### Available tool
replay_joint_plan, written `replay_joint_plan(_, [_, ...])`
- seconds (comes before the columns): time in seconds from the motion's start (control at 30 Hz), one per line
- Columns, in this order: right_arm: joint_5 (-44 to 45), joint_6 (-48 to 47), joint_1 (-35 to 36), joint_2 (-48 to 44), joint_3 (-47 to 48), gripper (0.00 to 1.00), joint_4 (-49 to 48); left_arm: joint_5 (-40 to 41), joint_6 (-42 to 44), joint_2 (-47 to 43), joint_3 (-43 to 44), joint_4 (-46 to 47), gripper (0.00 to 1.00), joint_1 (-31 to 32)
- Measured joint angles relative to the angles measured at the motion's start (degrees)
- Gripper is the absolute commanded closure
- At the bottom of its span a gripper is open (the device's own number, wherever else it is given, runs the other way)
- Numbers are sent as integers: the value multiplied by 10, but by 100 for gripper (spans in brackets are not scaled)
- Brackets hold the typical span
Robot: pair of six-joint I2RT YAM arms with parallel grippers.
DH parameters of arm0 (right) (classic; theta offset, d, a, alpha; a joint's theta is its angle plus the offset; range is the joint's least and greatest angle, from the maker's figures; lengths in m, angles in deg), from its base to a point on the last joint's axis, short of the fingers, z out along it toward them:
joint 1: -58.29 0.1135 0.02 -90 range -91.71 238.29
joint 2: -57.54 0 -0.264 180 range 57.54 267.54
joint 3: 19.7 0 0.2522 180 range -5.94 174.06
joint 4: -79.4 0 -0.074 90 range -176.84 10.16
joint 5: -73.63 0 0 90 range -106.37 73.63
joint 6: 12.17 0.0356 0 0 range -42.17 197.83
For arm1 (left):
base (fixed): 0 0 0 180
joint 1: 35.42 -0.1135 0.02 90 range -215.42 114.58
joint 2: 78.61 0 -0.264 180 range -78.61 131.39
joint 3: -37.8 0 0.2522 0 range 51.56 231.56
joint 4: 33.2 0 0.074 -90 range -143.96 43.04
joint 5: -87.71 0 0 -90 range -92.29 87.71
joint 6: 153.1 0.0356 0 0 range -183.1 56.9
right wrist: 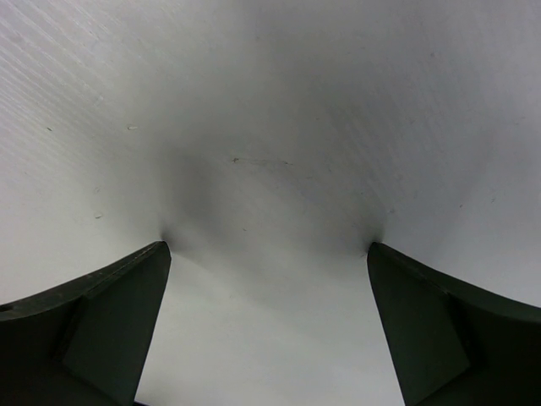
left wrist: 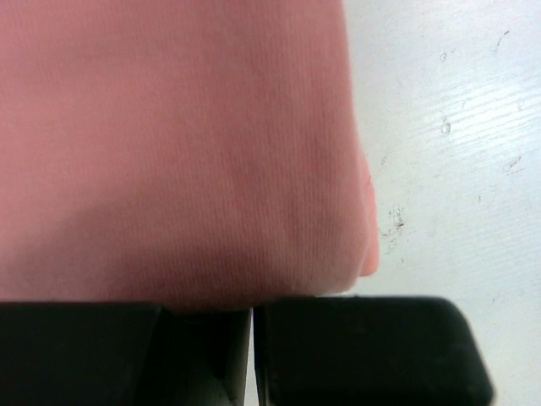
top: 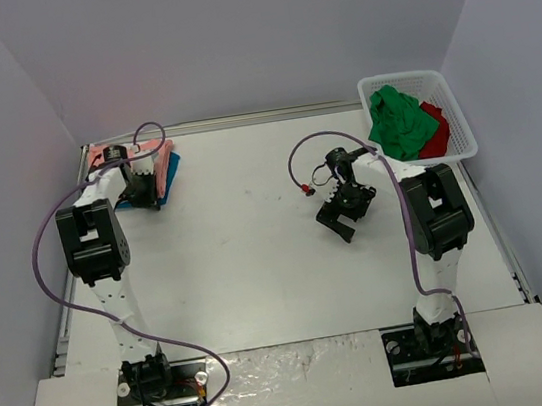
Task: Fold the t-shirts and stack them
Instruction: Put the neatly folded tshirt into the corner of the board with the left arm
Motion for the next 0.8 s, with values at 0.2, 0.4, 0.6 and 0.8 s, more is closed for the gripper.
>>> replay_joint_plan(0.2, [1,0,0,0,0,0,0,-34,5,-50,-43,-13,98,2])
replay_joint_plan(0.4, [-2,-2,-1,-7,-4,0,-6,-111,33,-237,-87,-77,98,15])
replay_joint_plan(0.6, [-14,-2,-7,-13,-7,0,-10,-104,71,-430,-129,-107,97,38])
replay_joint_plan(0.8, [-32,2,-12,-21,-11,0,-15,-41,69,-547,-266,-64,81,35])
